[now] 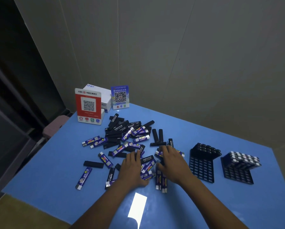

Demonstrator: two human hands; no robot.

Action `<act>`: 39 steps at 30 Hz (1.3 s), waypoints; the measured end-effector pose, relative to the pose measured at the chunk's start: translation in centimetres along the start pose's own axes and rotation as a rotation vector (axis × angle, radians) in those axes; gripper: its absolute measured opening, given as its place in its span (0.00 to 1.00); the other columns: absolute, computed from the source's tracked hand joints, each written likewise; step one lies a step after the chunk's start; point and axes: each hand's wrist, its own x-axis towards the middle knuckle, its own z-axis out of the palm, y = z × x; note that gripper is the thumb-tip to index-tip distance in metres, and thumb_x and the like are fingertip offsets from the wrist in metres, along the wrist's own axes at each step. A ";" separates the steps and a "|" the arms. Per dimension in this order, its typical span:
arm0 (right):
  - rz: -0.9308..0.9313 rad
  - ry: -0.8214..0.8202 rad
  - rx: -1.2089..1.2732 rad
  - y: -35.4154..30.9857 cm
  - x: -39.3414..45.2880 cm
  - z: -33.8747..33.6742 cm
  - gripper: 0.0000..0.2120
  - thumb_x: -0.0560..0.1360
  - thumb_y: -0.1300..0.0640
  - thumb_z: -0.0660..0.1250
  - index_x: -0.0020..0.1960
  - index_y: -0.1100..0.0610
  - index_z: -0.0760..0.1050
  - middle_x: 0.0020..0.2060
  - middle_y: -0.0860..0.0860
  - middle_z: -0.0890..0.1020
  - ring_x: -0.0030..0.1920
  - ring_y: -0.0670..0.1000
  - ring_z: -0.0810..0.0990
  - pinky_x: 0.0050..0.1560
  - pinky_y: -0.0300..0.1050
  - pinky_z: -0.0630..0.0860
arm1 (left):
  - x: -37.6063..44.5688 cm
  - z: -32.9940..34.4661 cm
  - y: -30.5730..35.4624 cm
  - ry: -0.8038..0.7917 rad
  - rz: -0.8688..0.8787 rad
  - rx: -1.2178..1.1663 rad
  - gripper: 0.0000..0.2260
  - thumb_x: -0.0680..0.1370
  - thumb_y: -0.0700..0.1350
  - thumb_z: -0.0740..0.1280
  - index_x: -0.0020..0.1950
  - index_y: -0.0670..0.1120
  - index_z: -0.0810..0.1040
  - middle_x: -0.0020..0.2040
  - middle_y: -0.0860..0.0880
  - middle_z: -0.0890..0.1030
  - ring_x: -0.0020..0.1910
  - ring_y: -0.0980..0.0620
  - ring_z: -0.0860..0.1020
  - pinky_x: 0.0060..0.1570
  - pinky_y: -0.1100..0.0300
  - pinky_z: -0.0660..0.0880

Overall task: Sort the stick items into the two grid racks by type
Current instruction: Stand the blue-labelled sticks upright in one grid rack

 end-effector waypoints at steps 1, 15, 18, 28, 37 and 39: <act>-0.009 0.003 0.002 0.3 0.3 -0.1 0.21 0.77 0.48 0.64 0.68 0.53 0.66 0.61 0.51 0.72 0.59 0.54 0.74 0.55 0.46 0.72 | 0.2 0.0 0.2 0.014 -0.012 -0.002 0.55 0.67 0.68 0.68 0.79 0.40 0.44 0.75 0.41 0.56 0.72 0.43 0.57 0.72 0.51 0.61; -0.130 -0.038 -0.015 3.5 3.9 -0.5 0.24 0.80 0.46 0.62 0.72 0.53 0.62 0.64 0.51 0.72 0.60 0.53 0.73 0.58 0.46 0.72 | 2.6 -1.0 1.9 -0.088 -0.215 0.060 0.47 0.67 0.60 0.73 0.76 0.39 0.54 0.72 0.40 0.62 0.70 0.40 0.62 0.69 0.50 0.66; -0.140 -0.029 -0.001 4.0 4.0 -0.7 0.24 0.80 0.46 0.62 0.72 0.53 0.62 0.63 0.52 0.72 0.61 0.53 0.72 0.59 0.46 0.71 | 2.9 -1.2 2.6 -0.138 -0.251 0.101 0.47 0.68 0.59 0.73 0.76 0.39 0.53 0.73 0.39 0.60 0.71 0.37 0.62 0.69 0.48 0.67; -0.072 -0.016 -0.011 5.5 2.6 -1.2 0.24 0.79 0.47 0.63 0.71 0.54 0.63 0.61 0.52 0.72 0.59 0.54 0.73 0.56 0.48 0.72 | 3.3 -1.4 2.5 -0.109 -0.241 0.088 0.29 0.73 0.45 0.72 0.68 0.42 0.61 0.64 0.42 0.70 0.61 0.43 0.71 0.56 0.53 0.75; 0.039 0.010 -0.020 5.4 0.5 -1.8 0.22 0.79 0.48 0.62 0.69 0.54 0.64 0.56 0.52 0.73 0.54 0.54 0.73 0.52 0.47 0.72 | 3.3 -2.3 0.9 -0.027 -0.167 0.044 0.23 0.73 0.45 0.71 0.65 0.45 0.67 0.61 0.47 0.74 0.54 0.46 0.79 0.49 0.55 0.77; 0.058 0.026 -0.010 5.5 -0.1 -1.8 0.22 0.79 0.48 0.63 0.69 0.53 0.64 0.56 0.51 0.74 0.54 0.53 0.73 0.53 0.46 0.71 | 3.2 -2.4 0.5 -0.003 -0.143 0.022 0.23 0.74 0.46 0.71 0.65 0.45 0.67 0.62 0.47 0.74 0.52 0.46 0.79 0.47 0.55 0.76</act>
